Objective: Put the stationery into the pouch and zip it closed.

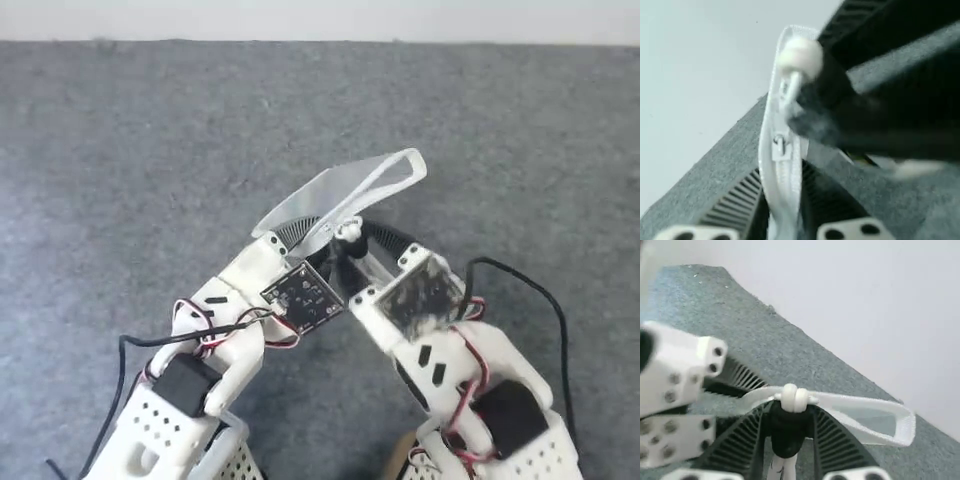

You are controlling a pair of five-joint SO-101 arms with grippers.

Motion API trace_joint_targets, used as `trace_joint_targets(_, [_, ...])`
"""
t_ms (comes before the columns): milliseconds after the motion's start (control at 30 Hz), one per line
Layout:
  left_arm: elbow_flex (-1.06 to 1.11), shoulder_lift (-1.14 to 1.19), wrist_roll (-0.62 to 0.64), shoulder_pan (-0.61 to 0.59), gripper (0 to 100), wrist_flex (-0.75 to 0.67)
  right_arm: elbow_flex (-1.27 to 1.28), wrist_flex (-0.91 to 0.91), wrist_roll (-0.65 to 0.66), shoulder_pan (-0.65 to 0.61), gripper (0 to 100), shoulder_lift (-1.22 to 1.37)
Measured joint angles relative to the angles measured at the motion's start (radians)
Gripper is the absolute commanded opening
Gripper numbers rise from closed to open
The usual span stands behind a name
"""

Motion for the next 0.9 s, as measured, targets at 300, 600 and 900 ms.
trace_joint_targets(300, [-0.055,-0.006,-0.002,-0.025,1,0.161,0.0,-0.089,-0.127,0.057,0.6,0.12])
trace_joint_targets(600, [0.046,-0.275,0.029,-0.041,1,0.233,0.0,-0.089,-0.13,0.063,0.6,0.12])
trace_joint_targets(900, [0.051,-0.391,0.035,-0.04,1,0.311,0.0,-0.103,-0.13,0.087,0.6,0.12])
